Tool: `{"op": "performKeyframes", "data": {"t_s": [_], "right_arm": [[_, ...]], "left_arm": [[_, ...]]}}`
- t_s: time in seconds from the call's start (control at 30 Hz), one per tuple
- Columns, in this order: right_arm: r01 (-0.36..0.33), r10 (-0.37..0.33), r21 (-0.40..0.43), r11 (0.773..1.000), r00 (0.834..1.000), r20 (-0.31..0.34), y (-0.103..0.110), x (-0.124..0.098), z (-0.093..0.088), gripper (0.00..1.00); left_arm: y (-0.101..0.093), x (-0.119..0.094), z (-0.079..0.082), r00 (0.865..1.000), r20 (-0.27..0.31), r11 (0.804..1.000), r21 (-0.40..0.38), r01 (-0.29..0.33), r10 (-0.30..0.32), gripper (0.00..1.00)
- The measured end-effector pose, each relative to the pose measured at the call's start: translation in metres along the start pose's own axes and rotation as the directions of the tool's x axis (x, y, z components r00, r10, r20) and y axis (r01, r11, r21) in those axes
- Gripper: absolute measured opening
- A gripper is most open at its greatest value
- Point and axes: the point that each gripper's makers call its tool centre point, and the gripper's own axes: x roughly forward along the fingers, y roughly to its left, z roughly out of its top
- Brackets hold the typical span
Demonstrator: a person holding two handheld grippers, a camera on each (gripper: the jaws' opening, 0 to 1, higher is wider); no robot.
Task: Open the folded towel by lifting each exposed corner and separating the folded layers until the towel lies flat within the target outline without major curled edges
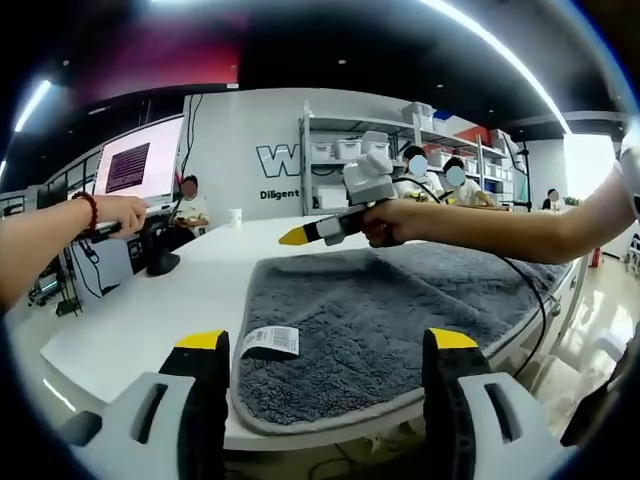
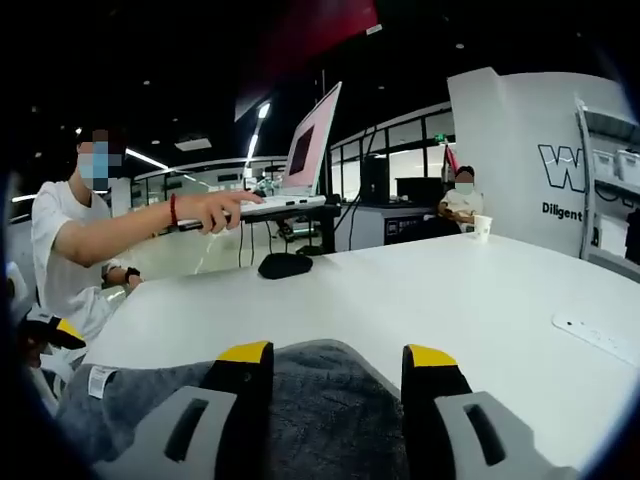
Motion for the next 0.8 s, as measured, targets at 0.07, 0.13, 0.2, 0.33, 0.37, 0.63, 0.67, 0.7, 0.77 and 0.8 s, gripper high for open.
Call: {"op": "performKeyframes", "data": {"t_s": [0.07,0.13,0.2,0.33,0.37,0.63,0.67,0.7,0.77,0.8], "right_arm": [[0.001,-0.001,-0.006,1.000,1.000,0.004,0.000,-0.005,0.002,0.49],[0.001,-0.001,0.007,1.000,1.000,0.013,0.000,-0.009,0.005,0.49],[0.004,-0.004,0.012,1.000,1.000,0.025,0.000,-0.015,0.008,0.49],[0.009,-0.009,0.001,1.000,0.999,0.033,0.002,-0.027,0.011,0.49],[0.015,-0.015,0.001,1.000,0.999,0.038,0.002,-0.030,0.011,0.50],[0.028,-0.028,0.001,1.000,0.999,0.040,0.001,-0.053,0.004,0.51],[0.028,-0.028,0.000,1.000,0.999,0.040,0.001,-0.054,0.004,0.50],[0.033,-0.033,-0.003,0.999,0.999,0.042,0.000,-0.057,0.003,0.50],[0.037,-0.037,-0.007,0.999,0.998,0.041,0.000,-0.061,0.002,0.51],[0.039,-0.039,-0.007,0.999,0.998,0.041,0.000,-0.063,0.001,0.50]], "left_arm": [[-0.002,0.000,0.002,1.000,0.009,1.000,-0.004,0.004,-0.004,0.77],[-0.003,0.000,0.003,1.000,0.015,1.000,-0.007,0.008,-0.008,0.77],[-0.005,0.000,0.005,0.999,0.026,1.000,-0.015,0.019,-0.019,0.77],[-0.010,0.002,0.007,0.998,0.039,0.998,-0.038,0.042,-0.040,0.78],[-0.011,0.002,0.006,0.999,0.033,0.998,-0.037,0.045,-0.044,0.78],[-0.021,0.005,0.011,0.997,0.043,0.998,-0.011,0.063,-0.063,0.78],[-0.021,0.005,0.011,0.997,0.043,0.998,-0.011,0.064,-0.063,0.78],[-0.023,0.005,0.012,0.997,0.044,0.998,-0.009,0.067,-0.066,0.78],[-0.024,0.005,0.012,0.997,0.044,0.998,-0.008,0.068,-0.067,0.77],[-0.025,0.006,0.012,0.997,0.045,0.998,-0.007,0.070,-0.069,0.77]]}}
